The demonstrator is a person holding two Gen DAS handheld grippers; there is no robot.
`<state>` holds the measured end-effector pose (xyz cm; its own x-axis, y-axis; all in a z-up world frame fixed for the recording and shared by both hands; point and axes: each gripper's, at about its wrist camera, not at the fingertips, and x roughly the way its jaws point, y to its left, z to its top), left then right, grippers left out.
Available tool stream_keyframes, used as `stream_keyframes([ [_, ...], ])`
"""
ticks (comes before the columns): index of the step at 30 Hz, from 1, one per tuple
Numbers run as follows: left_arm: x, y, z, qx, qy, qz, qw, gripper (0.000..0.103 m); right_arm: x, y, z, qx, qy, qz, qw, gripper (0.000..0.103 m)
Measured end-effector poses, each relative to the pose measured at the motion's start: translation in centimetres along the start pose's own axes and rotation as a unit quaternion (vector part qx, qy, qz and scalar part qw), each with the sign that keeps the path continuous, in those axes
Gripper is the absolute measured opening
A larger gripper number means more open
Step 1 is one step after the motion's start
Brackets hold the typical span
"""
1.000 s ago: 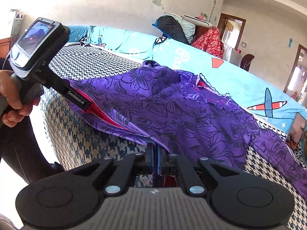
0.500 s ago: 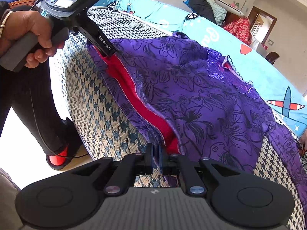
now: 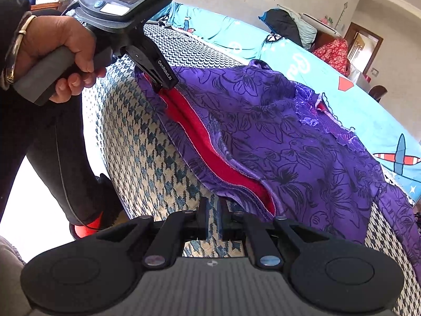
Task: Fold clothes
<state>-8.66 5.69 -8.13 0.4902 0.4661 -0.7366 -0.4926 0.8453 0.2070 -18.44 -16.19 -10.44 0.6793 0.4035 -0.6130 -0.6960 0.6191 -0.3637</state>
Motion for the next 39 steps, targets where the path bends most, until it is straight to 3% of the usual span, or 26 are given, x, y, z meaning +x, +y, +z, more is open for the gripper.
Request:
stream_keyframes([
  [13,0.5,0.8,0.1,-0.035,0.008,0.024,0.9991,0.103,4.9,2.8,2.7,-0.073,-0.030,-0.002,0.997,0.009],
  [18,1.2,1.0,0.5,-0.050,0.008,0.041,0.9979,0.103,6.2,3.3,3.4,-0.090,-0.039,0.000,0.995,0.021],
  [26,1.9,1.8,0.7,-0.080,0.013,0.041,0.9959,0.103,7.3,4.1,3.6,-0.112,-0.052,-0.004,0.992,0.025],
  [28,1.9,2.0,0.7,-0.084,0.008,0.052,0.9951,0.103,7.5,4.1,3.6,-0.109,-0.055,-0.005,0.993,0.024],
  [32,2.2,2.5,0.8,-0.100,0.006,0.081,0.9916,0.103,7.5,3.8,4.0,-0.091,-0.056,-0.008,0.994,0.006],
  [35,2.3,3.2,0.9,-0.110,0.004,0.119,0.9868,0.103,7.4,2.9,4.6,-0.048,-0.050,0.018,0.997,0.006],
  [39,2.5,4.5,1.2,-0.132,0.006,0.142,0.9811,0.101,6.9,2.3,5.1,-0.011,-0.049,0.057,0.997,0.006],
])
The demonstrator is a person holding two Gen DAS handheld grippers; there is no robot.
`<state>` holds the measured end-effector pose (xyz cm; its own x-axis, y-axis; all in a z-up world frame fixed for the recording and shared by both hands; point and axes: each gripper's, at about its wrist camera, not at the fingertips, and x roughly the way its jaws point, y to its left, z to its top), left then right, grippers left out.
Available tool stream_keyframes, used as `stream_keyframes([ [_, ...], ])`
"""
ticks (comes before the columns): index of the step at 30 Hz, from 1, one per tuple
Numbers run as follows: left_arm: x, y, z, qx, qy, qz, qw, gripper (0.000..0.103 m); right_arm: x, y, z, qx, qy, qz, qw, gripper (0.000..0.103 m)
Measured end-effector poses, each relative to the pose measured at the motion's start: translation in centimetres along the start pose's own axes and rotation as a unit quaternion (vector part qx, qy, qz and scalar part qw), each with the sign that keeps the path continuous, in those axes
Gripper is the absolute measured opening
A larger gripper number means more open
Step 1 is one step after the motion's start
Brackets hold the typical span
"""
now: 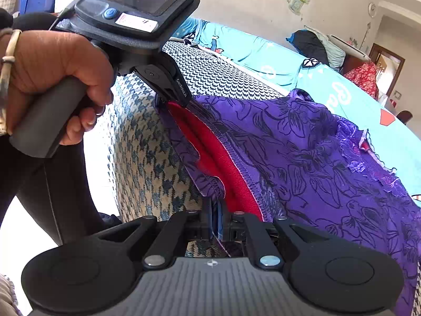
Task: Fold clothes
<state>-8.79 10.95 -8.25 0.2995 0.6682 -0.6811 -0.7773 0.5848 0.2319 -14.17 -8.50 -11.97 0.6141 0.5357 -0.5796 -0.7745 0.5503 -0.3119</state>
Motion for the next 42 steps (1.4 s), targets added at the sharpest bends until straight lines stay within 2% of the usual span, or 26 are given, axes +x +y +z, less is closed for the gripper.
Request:
stream_keyframes([
  [7,-0.3,2.4,1.0,-0.037,-0.028,0.030,0.9985,0.099,-0.2,0.1,-0.1,0.017,0.003,0.024,1.000,0.006],
  [12,-1.6,2.1,1.1,-0.031,-0.042,0.000,0.9986,0.103,-0.6,0.3,0.0,0.019,0.003,0.029,0.999,0.006],
  [13,-2.2,2.0,1.2,-0.028,-0.056,-0.003,0.9980,0.103,-0.7,0.3,0.1,0.023,0.003,0.032,0.999,0.006],
  [16,-3.9,1.3,1.8,-0.009,-0.086,-0.026,0.9959,0.103,-1.4,0.1,0.4,0.040,0.002,0.080,0.996,0.003],
  [17,-4.4,1.0,2.0,-0.002,-0.094,-0.036,0.9949,0.103,-1.7,0.5,0.4,0.031,0.000,0.077,0.997,0.003],
  [20,-5.4,-0.1,2.2,0.025,-0.105,-0.058,0.9925,0.103,-2.5,1.3,0.4,0.007,-0.006,0.050,0.999,0.003],
  [26,-6.7,-3.1,1.6,0.060,-0.109,-0.112,0.9859,0.103,-5.1,-2.3,-0.5,0.083,-0.010,-0.010,0.996,0.003],
  [31,-8.3,-6.8,-0.4,0.131,-0.116,-0.168,0.9701,0.103,-7.1,-5.6,-1.8,0.136,0.000,-0.077,0.988,0.003],
  [35,-9.5,-8.6,-2.2,0.175,-0.122,-0.209,0.9544,0.103,-8.6,-7.6,-3.2,0.174,0.015,-0.130,0.976,0.003],
  [38,-9.9,-9.7,-3.4,0.205,-0.121,-0.231,0.9433,0.103,-9.3,-9.3,-4.5,0.208,0.028,-0.172,0.963,0.005],
  [42,-9.6,-10.8,-5.0,0.244,-0.109,-0.226,0.9369,0.103,-9.8,-11.5,-6.2,0.258,0.053,-0.228,0.937,0.009],
])
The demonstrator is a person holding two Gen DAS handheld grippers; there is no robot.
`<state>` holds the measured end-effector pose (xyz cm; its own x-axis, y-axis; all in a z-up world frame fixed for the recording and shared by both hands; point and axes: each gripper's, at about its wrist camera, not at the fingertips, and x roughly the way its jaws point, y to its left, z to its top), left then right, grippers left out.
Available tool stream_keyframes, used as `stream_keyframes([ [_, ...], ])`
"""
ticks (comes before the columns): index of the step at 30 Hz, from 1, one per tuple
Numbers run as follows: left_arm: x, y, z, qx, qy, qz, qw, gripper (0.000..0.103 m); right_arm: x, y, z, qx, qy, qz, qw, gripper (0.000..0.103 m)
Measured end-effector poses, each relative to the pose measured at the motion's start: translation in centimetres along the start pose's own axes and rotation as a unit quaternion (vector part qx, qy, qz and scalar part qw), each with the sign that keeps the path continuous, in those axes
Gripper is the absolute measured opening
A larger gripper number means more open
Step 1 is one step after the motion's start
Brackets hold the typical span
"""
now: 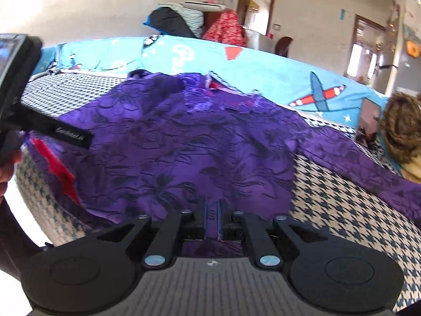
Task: Fold clothes
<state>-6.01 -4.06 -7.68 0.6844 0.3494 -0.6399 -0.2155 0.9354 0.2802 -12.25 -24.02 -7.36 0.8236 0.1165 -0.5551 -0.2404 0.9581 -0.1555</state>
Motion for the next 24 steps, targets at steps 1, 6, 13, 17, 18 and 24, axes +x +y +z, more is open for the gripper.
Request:
stream_keyframes([
  [1,0.2,-0.2,-0.2,0.004,0.009,0.003,1.0000,0.103,0.1,-0.7,-0.1,0.014,0.007,-0.016,1.000,0.010],
  [6,0.7,0.4,-0.9,-0.009,0.024,0.006,0.9997,0.103,0.6,-3.3,-0.8,0.069,0.033,-0.074,0.994,0.018],
  [13,0.8,1.1,-1.0,-0.039,0.039,0.001,0.9985,0.103,0.8,-4.2,-1.8,0.110,0.057,-0.048,0.991,0.025],
  [17,0.8,1.1,-1.1,-0.045,0.042,0.001,0.9981,0.103,1.1,-4.3,-2.1,0.121,0.057,-0.044,0.990,0.025],
  [18,0.8,1.1,-1.1,-0.046,0.043,0.001,0.9980,0.103,1.1,-4.3,-2.2,0.122,0.056,-0.043,0.990,0.025],
  [24,0.7,1.1,-1.0,-0.046,0.045,0.001,0.9979,0.103,1.0,-4.3,-2.2,0.137,0.040,-0.029,0.989,0.007],
])
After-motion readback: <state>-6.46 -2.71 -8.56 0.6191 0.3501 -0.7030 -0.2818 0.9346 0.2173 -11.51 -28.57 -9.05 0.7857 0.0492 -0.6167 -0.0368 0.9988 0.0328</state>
